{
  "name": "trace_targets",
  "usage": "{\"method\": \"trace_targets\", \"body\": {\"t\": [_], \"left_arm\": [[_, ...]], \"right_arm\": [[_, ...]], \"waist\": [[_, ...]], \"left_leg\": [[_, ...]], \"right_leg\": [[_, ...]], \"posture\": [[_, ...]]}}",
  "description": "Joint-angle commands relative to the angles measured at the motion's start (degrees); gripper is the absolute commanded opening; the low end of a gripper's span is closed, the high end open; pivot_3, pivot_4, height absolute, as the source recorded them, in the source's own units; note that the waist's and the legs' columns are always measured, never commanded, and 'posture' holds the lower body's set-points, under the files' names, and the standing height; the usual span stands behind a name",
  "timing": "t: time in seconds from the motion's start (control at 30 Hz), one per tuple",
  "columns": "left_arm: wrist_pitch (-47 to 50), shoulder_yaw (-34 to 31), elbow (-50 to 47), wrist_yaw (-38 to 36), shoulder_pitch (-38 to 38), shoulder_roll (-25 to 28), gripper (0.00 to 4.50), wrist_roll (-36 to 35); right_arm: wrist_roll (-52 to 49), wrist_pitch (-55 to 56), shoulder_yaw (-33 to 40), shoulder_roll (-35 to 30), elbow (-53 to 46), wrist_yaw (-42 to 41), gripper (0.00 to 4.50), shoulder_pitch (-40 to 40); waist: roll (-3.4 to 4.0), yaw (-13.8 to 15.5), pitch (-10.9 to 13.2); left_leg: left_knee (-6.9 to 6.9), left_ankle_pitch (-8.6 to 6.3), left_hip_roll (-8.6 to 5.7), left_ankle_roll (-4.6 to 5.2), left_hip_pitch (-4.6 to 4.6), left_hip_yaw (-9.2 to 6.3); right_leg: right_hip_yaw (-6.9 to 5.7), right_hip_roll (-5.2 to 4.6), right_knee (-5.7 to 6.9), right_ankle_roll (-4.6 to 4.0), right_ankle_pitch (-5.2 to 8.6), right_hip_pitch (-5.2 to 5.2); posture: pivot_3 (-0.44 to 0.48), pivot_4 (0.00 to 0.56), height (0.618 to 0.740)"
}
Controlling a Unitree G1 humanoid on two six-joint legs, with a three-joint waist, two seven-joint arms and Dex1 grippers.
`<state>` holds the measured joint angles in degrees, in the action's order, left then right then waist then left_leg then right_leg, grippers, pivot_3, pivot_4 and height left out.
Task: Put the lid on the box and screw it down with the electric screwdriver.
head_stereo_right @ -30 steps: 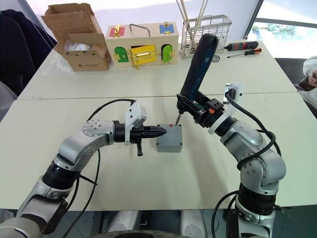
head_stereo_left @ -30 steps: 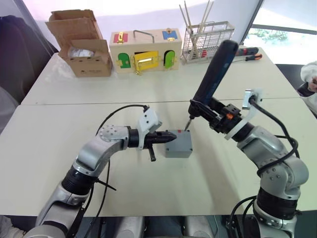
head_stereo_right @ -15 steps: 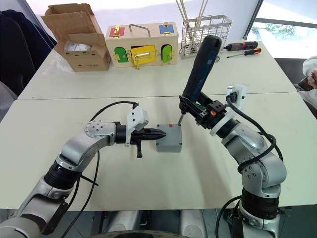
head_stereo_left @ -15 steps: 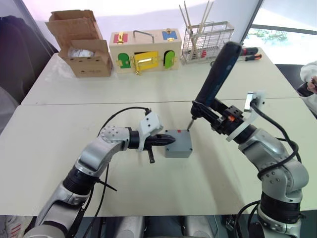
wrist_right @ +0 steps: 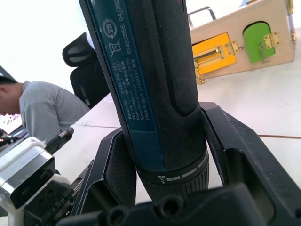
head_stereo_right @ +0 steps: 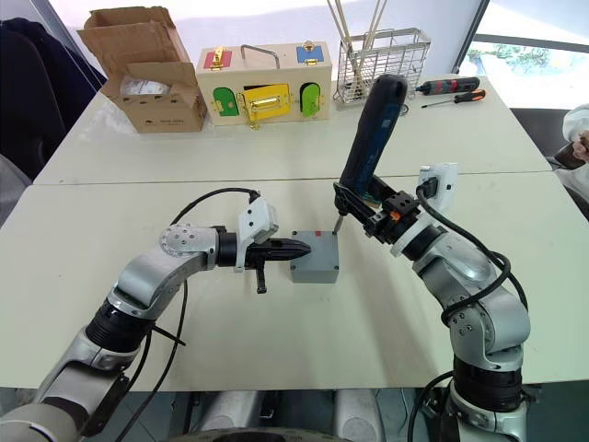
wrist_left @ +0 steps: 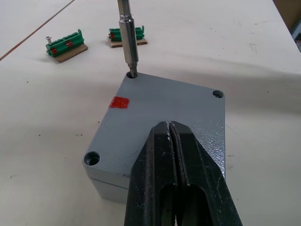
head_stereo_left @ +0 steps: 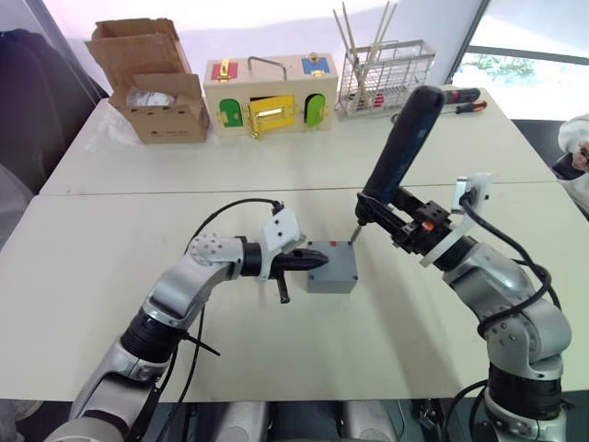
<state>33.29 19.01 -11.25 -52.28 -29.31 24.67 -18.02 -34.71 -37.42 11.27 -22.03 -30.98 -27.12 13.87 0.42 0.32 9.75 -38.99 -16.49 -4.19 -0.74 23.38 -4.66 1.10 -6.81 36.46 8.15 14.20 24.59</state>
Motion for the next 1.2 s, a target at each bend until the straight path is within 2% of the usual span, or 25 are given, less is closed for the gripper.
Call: {"method": "trace_targets", "body": {"t": [0.03, 0.23, 0.5, 0.6, 0.73, 1.2], "left_arm": [[0.01, 0.07, -0.70, -0.09, -0.43, -0.15, 0.00, 0.19], [-0.13, 1.01, -0.48, 0.16, -0.91, -0.65, 0.00, 1.31], [0.46, 3.23, 1.71, 0.98, -1.25, -0.34, 0.00, 4.72], [0.95, 3.57, 1.67, 0.04, -1.21, -0.10, 0.00, 4.47], [0.99, 3.71, 1.72, -0.38, -1.16, 0.04, 0.00, 4.63], [2.53, 4.08, 1.36, -0.85, -1.13, 0.68, 0.00, 4.96]], "right_arm": [[1.99, 2.82, -3.06, -0.91, 0.52, -1.50, 1.84, -0.71], [4.77, 4.91, -7.88, -0.66, 3.47, -2.26, 1.84, -1.97], [6.21, 6.07, -9.97, -0.47, 4.56, -2.12, 1.84, -5.19], [6.82, 6.84, -10.29, -0.16, 4.82, -1.87, 1.84, -5.98], [7.56, 7.80, -10.34, 0.04, 5.30, -1.90, 1.84, -7.03], [9.09, 9.71, -11.38, -0.02, 6.78, -1.59, 1.84, -7.05]], "waist": [[0.00, -0.01, 0.00], [-0.08, -0.09, -0.07], [-0.51, -0.04, -0.79], [-0.56, -0.05, -0.93], [-0.59, -0.11, -0.99], [-0.72, -0.08, -1.28]], "left_leg": [[0.00, 0.00, 0.00, 0.00, 0.00, 0.00], [0.01, 0.00, 0.00, 0.00, -0.09, 0.00], [0.10, -0.05, 0.01, 0.08, -0.32, -0.01], [0.41, -0.29, 0.02, 0.48, -1.08, 0.00], [0.94, -0.33, 0.06, 0.53, -2.01, 0.02], [0.97, -0.33, 0.10, 0.52, -2.03, -0.03]], "right_leg": [[0.00, 0.00, 0.00, 0.00, 0.00, 0.00], [-0.01, 0.02, 0.00, 0.00, 0.00, -0.10], [-0.02, 0.05, -0.09, 0.00, 0.01, -0.34], [-0.04, 0.06, -0.38, 0.00, 0.04, -1.08], [-0.02, 0.05, -0.59, 0.05, 0.26, -1.84], [-0.03, 0.05, -0.52, 0.04, 0.29, -1.82]], "posture": [[0.000, 0.150, 0.730], [0.000, 0.150, 0.730], [0.000, 0.150, 0.730], [0.000, 0.150, 0.730], [0.000, 0.150, 0.730], [0.000, 0.150, 0.730]]}}
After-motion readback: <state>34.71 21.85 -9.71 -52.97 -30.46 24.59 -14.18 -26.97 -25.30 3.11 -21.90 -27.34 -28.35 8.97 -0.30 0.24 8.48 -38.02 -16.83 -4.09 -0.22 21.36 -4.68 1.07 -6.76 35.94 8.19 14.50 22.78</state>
